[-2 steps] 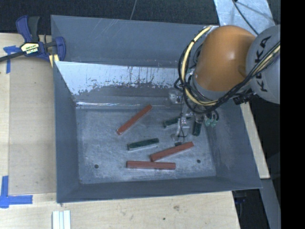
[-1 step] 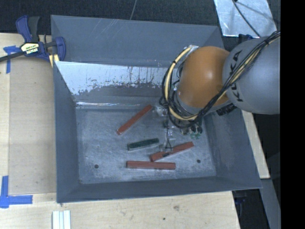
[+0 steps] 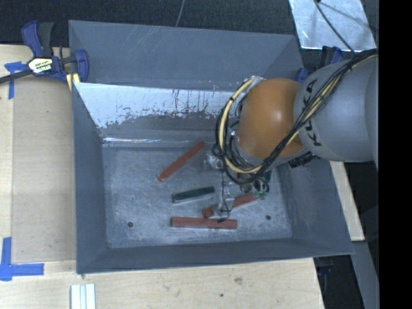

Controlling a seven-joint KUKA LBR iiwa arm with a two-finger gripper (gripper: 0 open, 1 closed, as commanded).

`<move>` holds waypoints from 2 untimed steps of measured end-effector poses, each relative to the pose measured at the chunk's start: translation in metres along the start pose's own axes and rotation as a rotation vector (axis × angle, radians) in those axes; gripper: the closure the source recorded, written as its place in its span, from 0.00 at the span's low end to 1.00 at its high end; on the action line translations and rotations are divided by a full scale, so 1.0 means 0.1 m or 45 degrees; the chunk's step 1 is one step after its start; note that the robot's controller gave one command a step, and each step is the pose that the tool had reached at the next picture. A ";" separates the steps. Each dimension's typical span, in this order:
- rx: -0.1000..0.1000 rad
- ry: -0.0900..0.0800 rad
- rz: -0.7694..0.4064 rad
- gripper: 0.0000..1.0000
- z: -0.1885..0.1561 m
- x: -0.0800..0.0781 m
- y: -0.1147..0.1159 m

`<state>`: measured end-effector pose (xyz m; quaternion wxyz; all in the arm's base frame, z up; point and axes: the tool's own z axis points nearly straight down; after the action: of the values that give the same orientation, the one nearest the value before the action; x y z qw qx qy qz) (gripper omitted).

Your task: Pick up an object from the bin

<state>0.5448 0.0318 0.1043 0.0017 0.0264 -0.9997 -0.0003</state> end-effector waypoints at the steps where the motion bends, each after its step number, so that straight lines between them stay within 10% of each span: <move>1: -0.003 -0.014 0.320 1.00 0.33 -0.35 0.41; 2: -0.003 -0.014 0.320 1.00 0.33 -0.35 0.41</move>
Offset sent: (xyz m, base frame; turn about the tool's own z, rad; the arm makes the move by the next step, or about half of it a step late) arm 0.0000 0.0000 0.0000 0.0000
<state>0.5777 0.0744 0.0716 -0.0038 -0.0991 -0.9951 -0.0012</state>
